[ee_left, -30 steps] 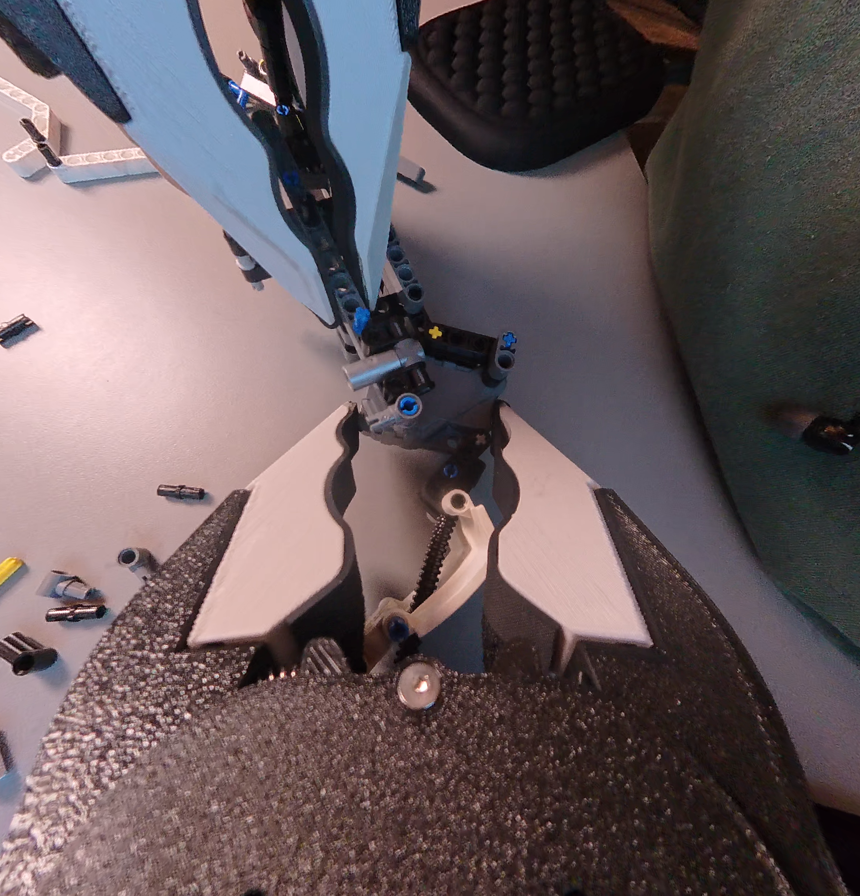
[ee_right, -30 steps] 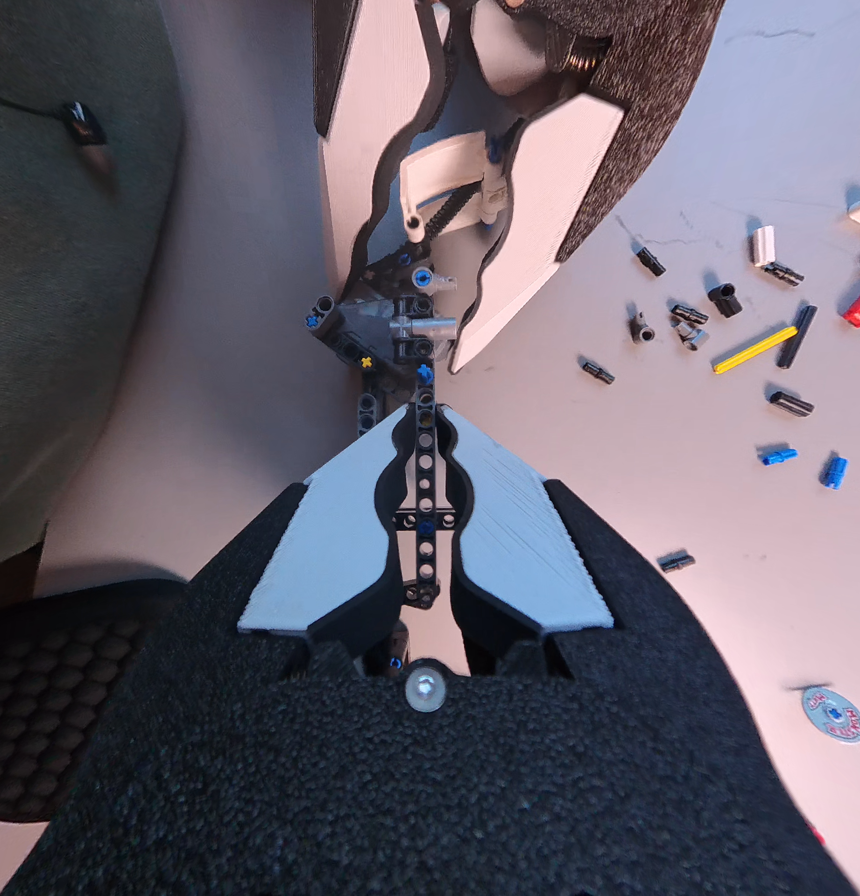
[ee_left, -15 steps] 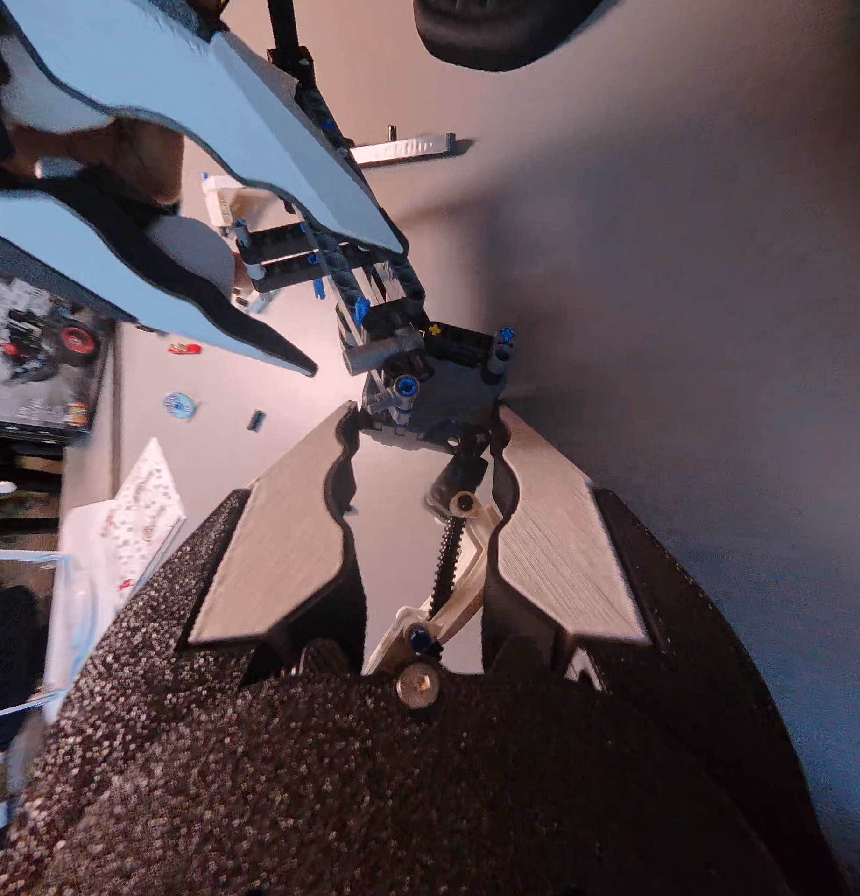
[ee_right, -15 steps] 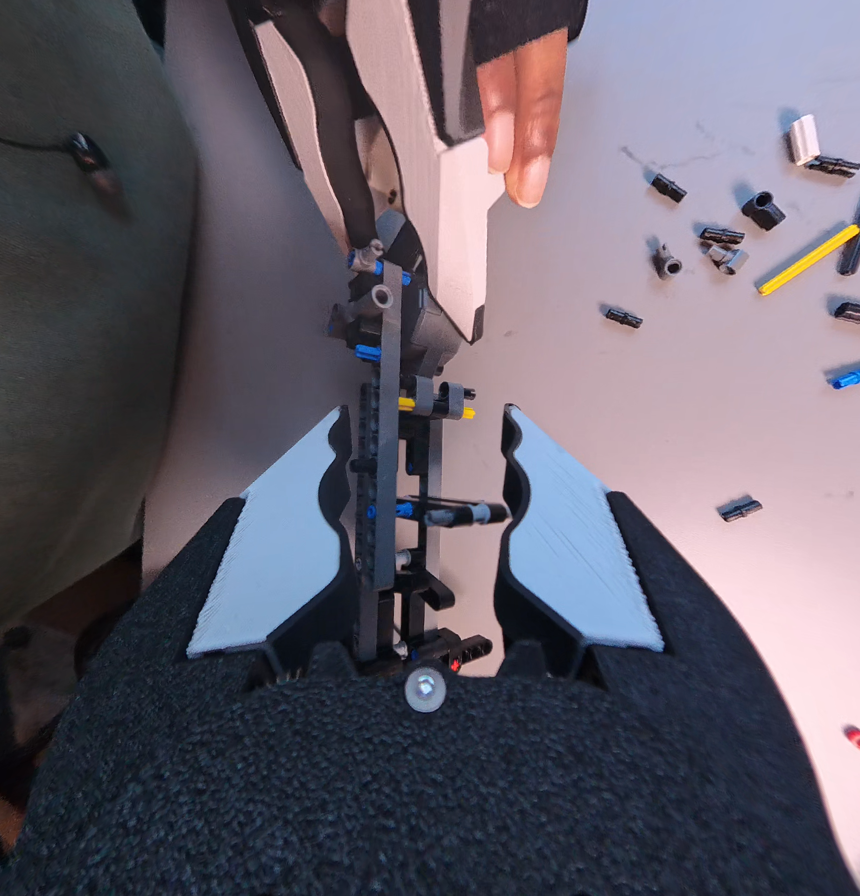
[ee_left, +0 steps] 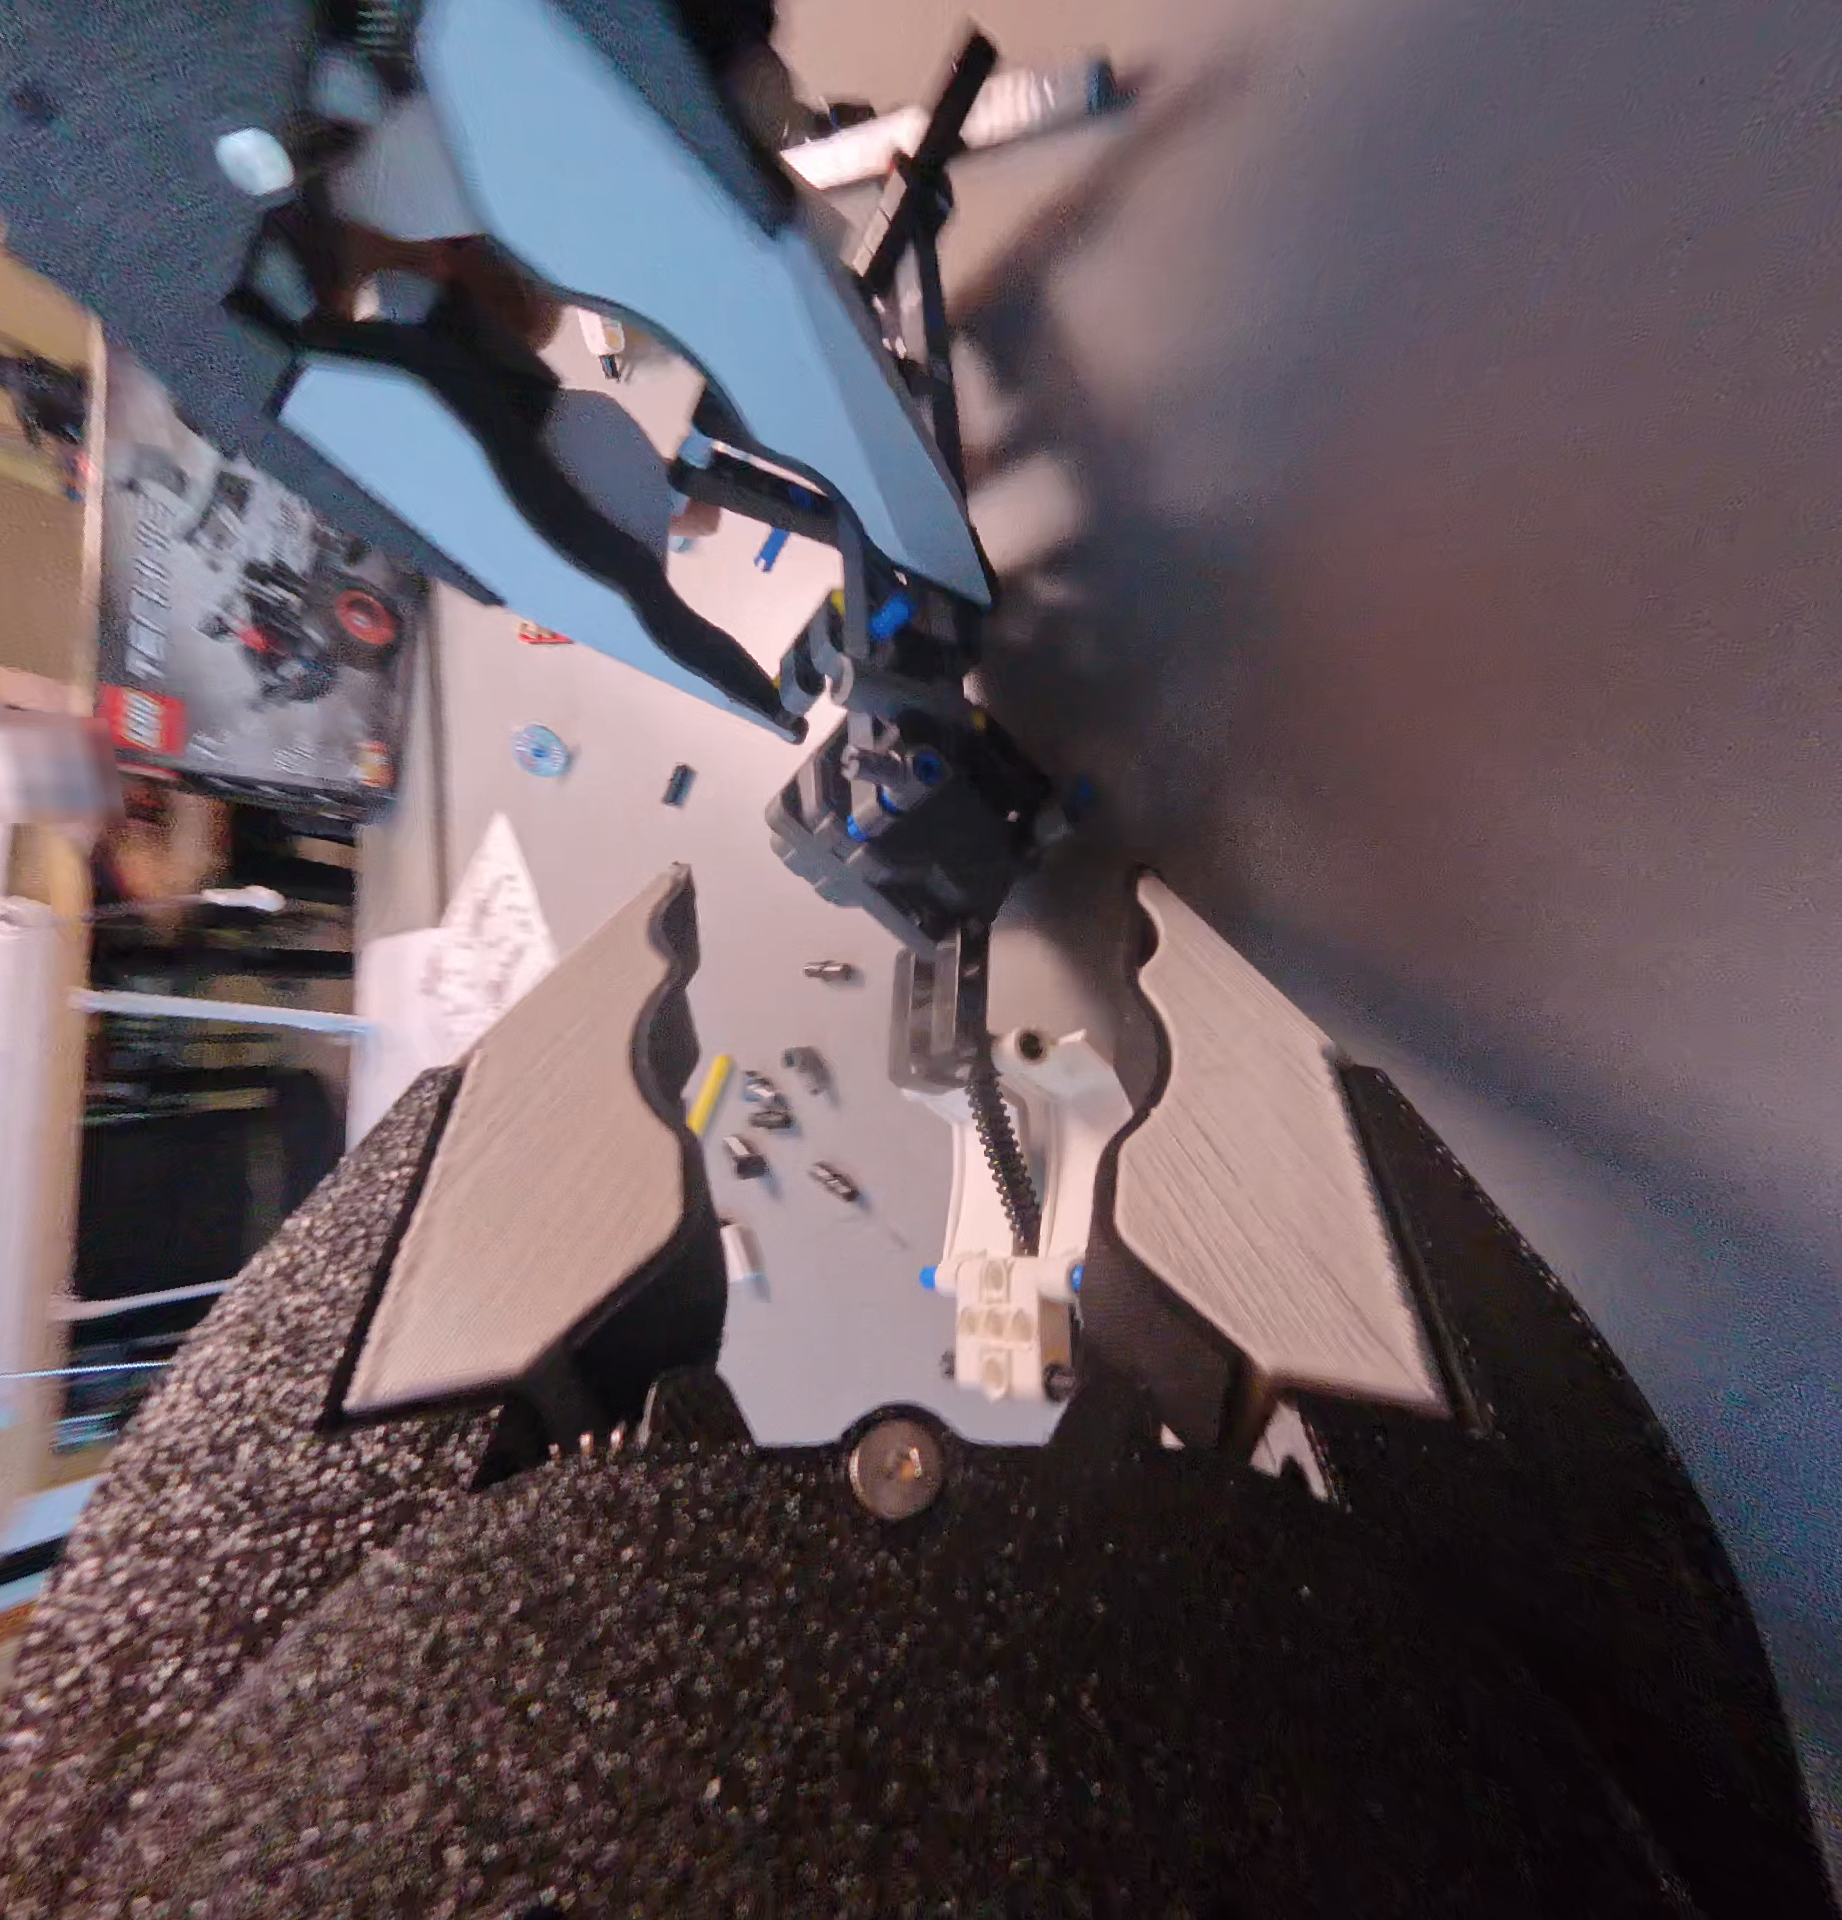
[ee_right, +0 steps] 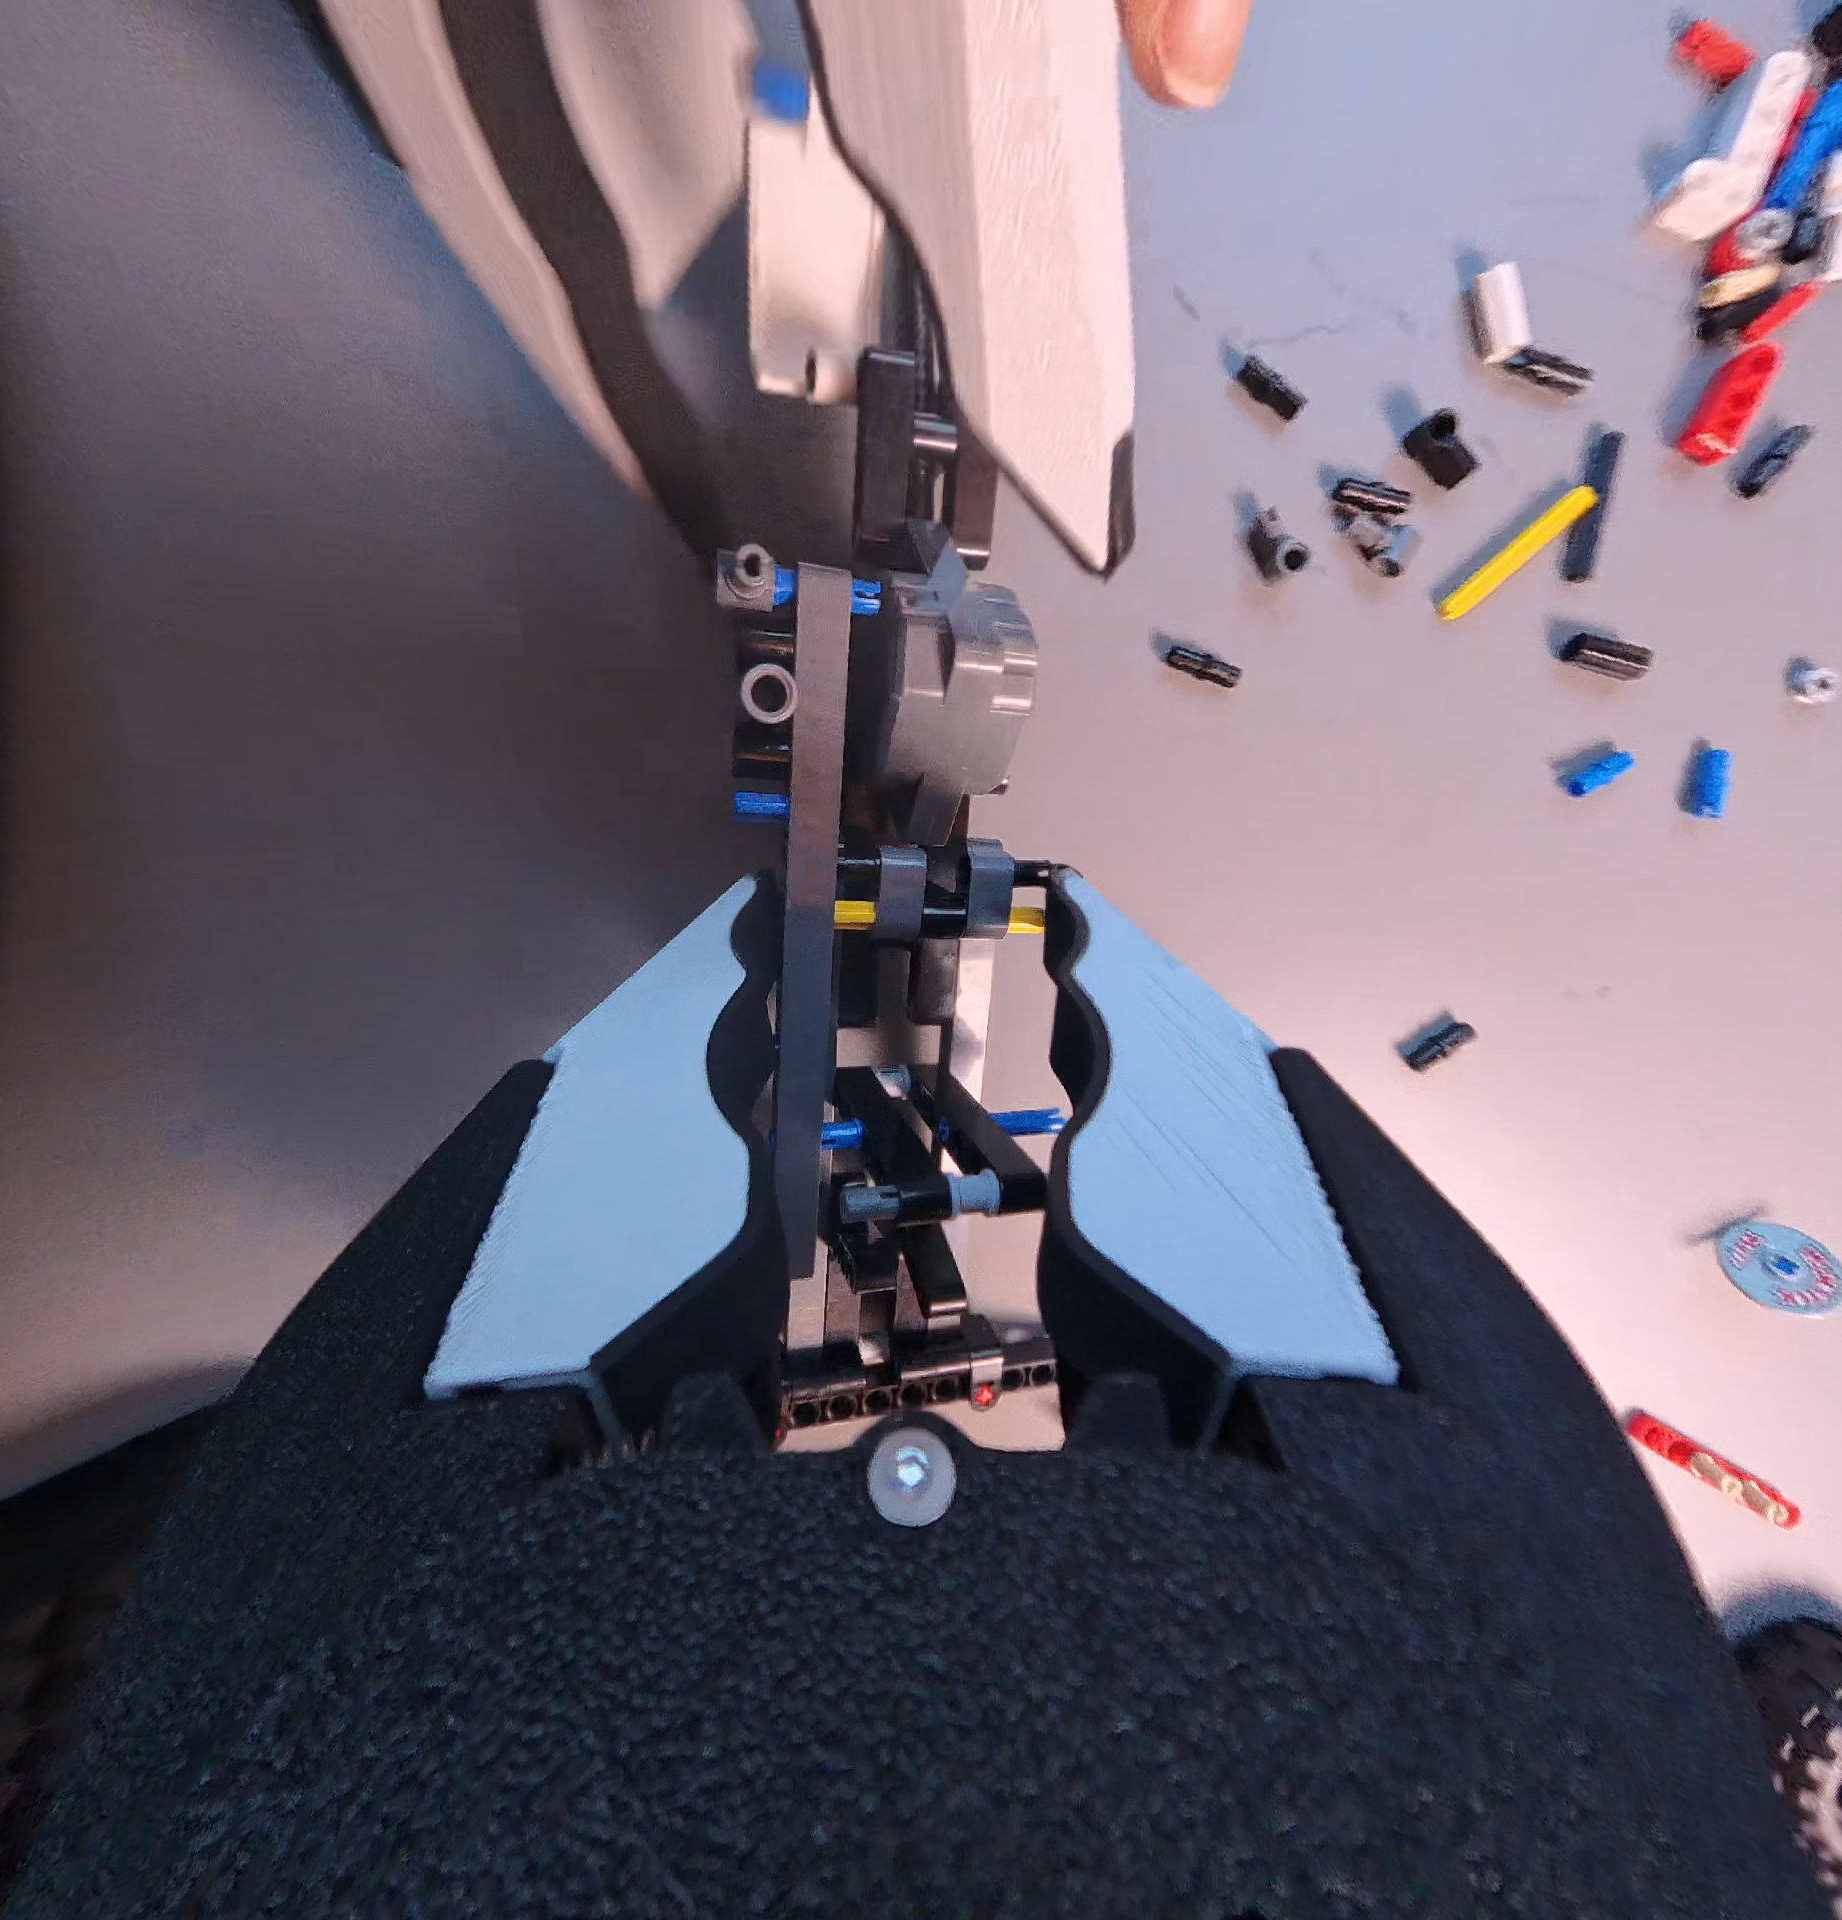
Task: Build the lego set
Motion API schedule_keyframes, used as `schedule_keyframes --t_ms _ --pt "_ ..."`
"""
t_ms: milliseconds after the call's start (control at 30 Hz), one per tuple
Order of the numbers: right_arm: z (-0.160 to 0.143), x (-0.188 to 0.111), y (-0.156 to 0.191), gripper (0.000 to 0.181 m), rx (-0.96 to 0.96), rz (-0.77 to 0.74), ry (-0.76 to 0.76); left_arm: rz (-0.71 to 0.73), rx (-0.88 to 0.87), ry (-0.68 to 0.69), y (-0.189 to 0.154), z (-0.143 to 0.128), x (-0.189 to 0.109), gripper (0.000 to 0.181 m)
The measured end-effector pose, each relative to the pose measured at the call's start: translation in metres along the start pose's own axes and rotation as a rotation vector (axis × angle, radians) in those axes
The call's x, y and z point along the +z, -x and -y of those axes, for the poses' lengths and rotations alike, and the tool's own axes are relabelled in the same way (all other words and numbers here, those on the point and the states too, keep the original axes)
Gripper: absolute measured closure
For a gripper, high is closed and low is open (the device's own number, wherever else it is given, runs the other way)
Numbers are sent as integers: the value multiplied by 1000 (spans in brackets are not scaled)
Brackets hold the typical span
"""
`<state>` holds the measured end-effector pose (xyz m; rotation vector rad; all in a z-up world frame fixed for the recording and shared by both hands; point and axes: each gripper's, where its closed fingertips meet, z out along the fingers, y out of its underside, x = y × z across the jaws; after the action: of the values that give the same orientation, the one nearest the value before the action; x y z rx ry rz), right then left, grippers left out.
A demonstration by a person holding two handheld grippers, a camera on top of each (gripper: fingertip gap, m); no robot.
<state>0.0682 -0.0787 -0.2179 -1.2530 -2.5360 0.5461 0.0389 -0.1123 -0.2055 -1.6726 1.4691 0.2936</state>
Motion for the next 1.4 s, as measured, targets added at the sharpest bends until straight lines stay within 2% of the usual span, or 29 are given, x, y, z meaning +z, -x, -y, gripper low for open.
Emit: schedule_keyframes --t_ms 133,233,333,433,467,600,633,1233,1400 --pt "1 5 -3 131 -84 -155 -46 -194 -545 -175 8 26 -16 89" --pt "7 8 1 130 -123 -196 -88 -336 -779 -180 5 29 -10 85" --pt "13 10 6 130 -137 -192 -139 -381 -768 -41 -10 15 7 87" --pt "16 10 9 129 -96 -153 -191 -401 -735 -9 -19 14 14 123" --pt "16 10 10 129 -72 -134 -210 -395 -727 -14 -20 15 15 124" --pt "19 10 14 121 81 -5 -258 -353 -694 -22 -19 15 17 126" --pt "18 11 13 125 91 7 -258 -342 -690 -23 -18 15 17 127" --pt "22 12 10 132 47 18 -317 -391 -734 -89 -16 15 15 127" --pt "23 12 9 131 48 12 -332 -390 -726 -71 -18 12 13 124"
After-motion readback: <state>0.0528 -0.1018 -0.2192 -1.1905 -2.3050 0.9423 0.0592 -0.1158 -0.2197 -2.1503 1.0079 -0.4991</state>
